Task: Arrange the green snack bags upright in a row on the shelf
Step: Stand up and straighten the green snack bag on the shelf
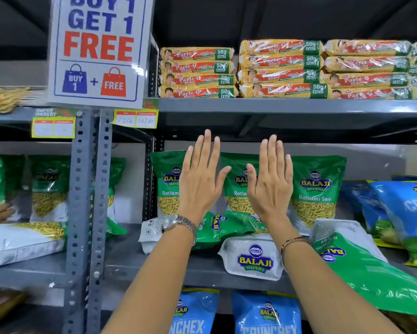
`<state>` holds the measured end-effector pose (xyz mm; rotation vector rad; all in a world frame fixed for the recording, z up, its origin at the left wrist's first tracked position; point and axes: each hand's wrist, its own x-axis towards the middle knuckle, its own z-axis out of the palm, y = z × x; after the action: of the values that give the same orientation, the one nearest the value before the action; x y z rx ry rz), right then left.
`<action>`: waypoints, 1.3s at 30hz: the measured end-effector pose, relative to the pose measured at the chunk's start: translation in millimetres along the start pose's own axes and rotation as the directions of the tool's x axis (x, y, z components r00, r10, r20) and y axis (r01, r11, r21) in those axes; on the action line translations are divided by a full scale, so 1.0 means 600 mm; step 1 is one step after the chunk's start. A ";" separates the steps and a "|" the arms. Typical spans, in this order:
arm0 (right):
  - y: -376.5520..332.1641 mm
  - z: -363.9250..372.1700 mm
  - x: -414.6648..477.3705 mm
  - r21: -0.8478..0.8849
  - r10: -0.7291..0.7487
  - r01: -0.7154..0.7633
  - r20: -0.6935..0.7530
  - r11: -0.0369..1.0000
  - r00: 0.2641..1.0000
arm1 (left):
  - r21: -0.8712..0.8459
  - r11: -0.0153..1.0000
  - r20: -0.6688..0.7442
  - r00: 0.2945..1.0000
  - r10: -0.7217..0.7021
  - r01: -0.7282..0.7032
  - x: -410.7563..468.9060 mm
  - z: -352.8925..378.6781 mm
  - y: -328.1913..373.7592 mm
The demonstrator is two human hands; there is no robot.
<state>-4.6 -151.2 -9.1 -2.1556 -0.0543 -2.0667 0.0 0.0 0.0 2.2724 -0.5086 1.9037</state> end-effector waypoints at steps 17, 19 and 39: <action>0.042 -0.008 -0.069 0.403 -0.291 0.045 0.576 0.914 0.764 | -0.089 0.996 0.593 0.804 0.034 0.023 -0.207 0.067 -0.139; 0.049 -0.011 -0.067 0.395 -0.268 -0.073 0.737 0.916 0.621 | -0.106 0.993 0.570 0.821 0.025 0.043 -0.206 0.070 -0.140; -0.084 0.074 0.083 0.501 0.154 -0.546 0.627 0.671 0.764 | -0.572 0.255 0.598 0.609 -0.520 0.780 -0.140 0.053 -0.196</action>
<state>35.0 -99.6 43.2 -1.9613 -0.3346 -0.9335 57.3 114.2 -74.6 1.6504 -0.2467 0.6399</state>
